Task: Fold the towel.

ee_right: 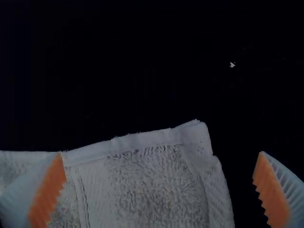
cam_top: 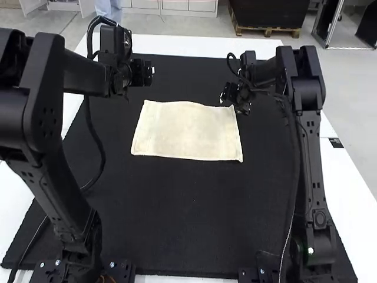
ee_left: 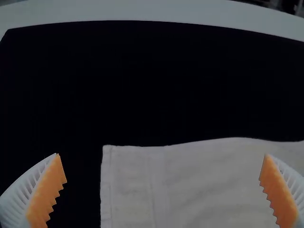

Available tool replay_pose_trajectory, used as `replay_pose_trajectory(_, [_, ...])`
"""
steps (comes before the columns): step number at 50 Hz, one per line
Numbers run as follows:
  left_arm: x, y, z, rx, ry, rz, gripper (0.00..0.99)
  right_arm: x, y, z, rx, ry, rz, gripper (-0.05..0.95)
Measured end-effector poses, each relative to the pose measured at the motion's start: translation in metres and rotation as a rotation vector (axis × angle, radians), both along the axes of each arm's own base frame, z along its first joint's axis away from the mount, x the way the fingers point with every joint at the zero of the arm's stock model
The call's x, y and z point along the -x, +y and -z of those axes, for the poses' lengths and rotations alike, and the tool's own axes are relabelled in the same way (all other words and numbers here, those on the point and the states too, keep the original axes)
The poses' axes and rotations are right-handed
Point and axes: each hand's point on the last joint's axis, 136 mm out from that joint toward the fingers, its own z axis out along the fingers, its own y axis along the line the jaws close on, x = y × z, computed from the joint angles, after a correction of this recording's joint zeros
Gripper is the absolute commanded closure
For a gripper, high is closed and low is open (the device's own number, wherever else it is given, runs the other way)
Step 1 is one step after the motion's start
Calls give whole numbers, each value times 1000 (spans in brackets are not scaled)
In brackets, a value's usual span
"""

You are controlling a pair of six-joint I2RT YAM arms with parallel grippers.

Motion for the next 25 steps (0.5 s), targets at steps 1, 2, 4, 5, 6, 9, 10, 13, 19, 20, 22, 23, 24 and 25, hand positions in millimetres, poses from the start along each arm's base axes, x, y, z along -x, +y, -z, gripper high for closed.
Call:
replay_pose_trajectory(1, [0, 1, 0, 0, 0, -1, 33, 0, 1, 0, -1, 3, 1, 62])
replay_pose_trajectory(2, [0, 1, 0, 0, 0, -2, 33, 0, 2, 1, 0, 6, 0, 90])
replay_pose_trajectory(4, [0, 2, 0, 0, 0, -4, 33, 0, 2, 2, 0, 10, 4, 120])
replay_pose_trajectory(5, [0, 2, 0, 1, 0, -4, 33, 0, 1, 2, 2, 15, 7, 151])
replay_pose_trajectory(6, [0, 3, 0, 1, 0, -4, 33, 0, 1, 3, 2, 18, 8, 197])
replay_pose_trajectory(9, [0, 5, 0, 1, 0, -9, 33, 1, 0, 3, 4, 26, 11, 264])
replay_pose_trajectory(10, [0, 5, 0, 1, -1, -9, 33, 2, 1, 4, 1, 31, 11, 290])
replay_pose_trajectory(13, [0, 5, 0, 1, 0, -10, 33, 4, 2, 5, -2, 42, 8, 357])
replay_pose_trajectory(19, [0, 4, 0, 6, 0, -3, 33, 6, 0, 9, 4, 57, 15, 464])
replay_pose_trajectory(20, [0, 4, 0, 8, 1, -2, 33, 6, -1, 9, 5, 59, 16, 525])
replay_pose_trajectory(22, [0, 3, 1, 10, 3, 0, 33, 6, -1, 9, 10, 62, 18, 628])
replay_pose_trajectory(23, [0, 3, 1, 12, 3, 2, 33, 7, -2, 9, 11, 64, 19, 687])
replay_pose_trajectory(24, [0, 3, 2, 13, 6, 2, 33, 7, -2, 10, 11, 67, 19, 769])
replay_pose_trajectory(25, [-1, 3, 3, 14, 8, 1, 33, 8, -2, 10, 12, 71, 21, 859])
